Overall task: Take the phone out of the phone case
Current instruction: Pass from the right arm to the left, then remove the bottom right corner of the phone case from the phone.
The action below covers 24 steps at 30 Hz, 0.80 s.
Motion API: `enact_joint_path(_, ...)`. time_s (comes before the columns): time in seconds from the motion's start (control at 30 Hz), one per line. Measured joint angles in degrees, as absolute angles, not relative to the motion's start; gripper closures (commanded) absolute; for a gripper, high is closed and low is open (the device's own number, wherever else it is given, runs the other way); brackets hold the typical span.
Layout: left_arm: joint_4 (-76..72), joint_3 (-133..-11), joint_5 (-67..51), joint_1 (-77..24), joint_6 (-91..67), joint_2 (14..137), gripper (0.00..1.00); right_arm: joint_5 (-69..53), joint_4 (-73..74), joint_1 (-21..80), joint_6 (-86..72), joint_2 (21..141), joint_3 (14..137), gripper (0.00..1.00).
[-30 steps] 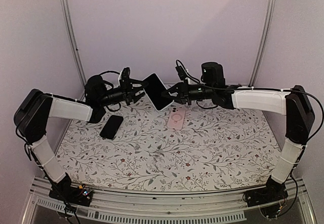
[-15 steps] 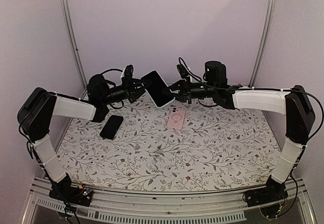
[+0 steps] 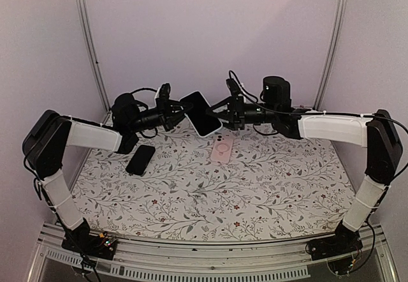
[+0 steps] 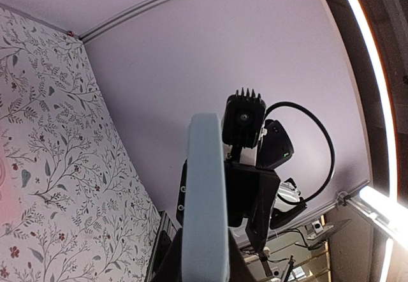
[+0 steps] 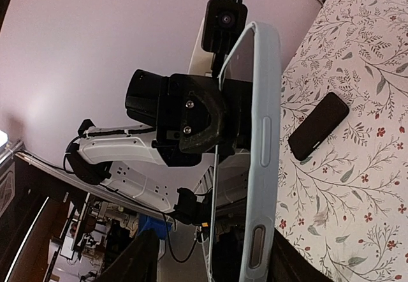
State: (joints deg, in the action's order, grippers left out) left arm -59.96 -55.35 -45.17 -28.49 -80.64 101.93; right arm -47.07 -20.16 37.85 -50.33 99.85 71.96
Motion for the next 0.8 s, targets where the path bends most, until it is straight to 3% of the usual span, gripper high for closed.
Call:
enact_joint_path(0.33,-59.5,-55.4,-44.4,-28.6,-81.1,101.9,1.0,-46.8,-19.6,36.7,-47.8,96.0,68.4,0.36)
enact_joint_path(0.8,-64.2,-56.3,-44.3,-28.6,-87.2,101.9,1.0,-48.0,-19.5,36.3,-47.1,91.1,64.7,0.53)
